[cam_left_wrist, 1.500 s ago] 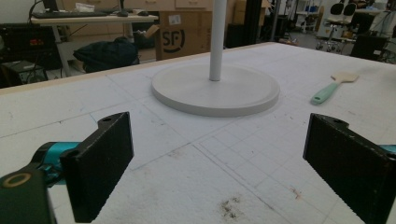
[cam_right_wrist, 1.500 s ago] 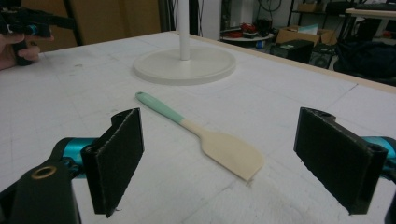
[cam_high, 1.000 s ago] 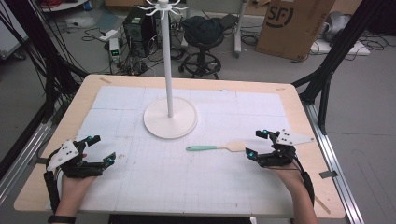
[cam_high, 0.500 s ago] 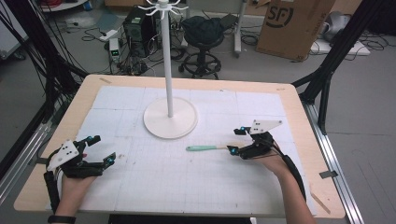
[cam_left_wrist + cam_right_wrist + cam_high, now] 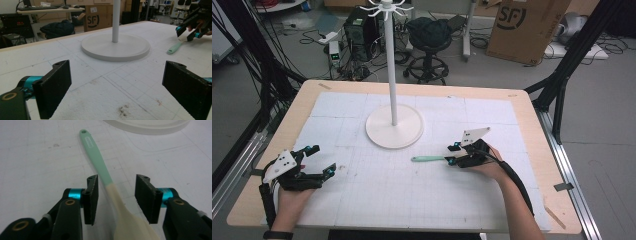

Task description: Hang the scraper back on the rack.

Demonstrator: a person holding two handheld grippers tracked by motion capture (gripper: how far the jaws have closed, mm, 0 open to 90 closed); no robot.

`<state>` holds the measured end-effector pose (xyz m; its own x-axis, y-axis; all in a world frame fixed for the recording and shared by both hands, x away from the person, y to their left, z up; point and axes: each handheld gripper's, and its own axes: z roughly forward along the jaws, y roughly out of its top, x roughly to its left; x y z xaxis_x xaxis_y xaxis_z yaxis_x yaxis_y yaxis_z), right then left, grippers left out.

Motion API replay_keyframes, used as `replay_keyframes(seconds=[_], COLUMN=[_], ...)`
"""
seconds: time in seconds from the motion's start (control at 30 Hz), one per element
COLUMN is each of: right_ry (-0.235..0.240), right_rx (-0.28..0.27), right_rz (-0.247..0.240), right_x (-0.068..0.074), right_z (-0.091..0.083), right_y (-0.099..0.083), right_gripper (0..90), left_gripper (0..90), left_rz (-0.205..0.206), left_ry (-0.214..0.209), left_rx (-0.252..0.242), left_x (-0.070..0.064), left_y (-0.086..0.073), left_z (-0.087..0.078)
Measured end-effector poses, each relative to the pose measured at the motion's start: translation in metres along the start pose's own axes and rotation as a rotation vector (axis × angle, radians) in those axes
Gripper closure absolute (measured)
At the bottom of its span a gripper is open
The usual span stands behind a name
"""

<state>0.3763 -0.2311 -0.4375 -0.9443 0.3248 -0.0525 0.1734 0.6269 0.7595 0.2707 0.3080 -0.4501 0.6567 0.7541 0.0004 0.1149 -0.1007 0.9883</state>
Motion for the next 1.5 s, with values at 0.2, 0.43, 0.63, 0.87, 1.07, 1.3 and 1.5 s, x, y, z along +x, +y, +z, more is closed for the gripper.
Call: replay_keyframes(seconds=[0.2,0.43,0.63,0.87,1.07,1.3,1.5], right_ry=[0.004,0.016,0.027,0.031,0.097,0.081,0.077], right_rx=[0.010,0.037,0.034,0.054,0.086,0.091,0.093], right_rz=[-0.019,-0.014,-0.010,-0.040,0.007,0.036,0.057], right_x=[-0.003,-0.004,-0.005,-0.005,-0.010,-0.010,-0.011], right_z=[0.003,0.007,0.008,0.011,0.013,0.013,0.013], right_y=[0.000,-0.002,-0.003,0.001,0.005,0.006,0.006], right_gripper=[63.8,63.8,64.0,65.7,73.4,78.1,81.0], left_gripper=[9.3,9.4,9.4,9.6,9.6,9.6,9.6], left_rz=[0.001,0.002,0.001,0.002,0.006,0.014,0.016], left_ry=[0.002,0.002,0.002,0.005,0.004,0.003,0.004], left_rx=[0.002,0.002,0.002,0.002,0.002,0.004,0.005], left_x=[0.000,0.000,0.000,-0.001,-0.001,-0.002,-0.002], left_y=[0.000,0.000,0.000,0.000,0.000,0.000,0.000], left_z=[0.000,0.000,0.000,0.000,0.000,0.000,0.000])
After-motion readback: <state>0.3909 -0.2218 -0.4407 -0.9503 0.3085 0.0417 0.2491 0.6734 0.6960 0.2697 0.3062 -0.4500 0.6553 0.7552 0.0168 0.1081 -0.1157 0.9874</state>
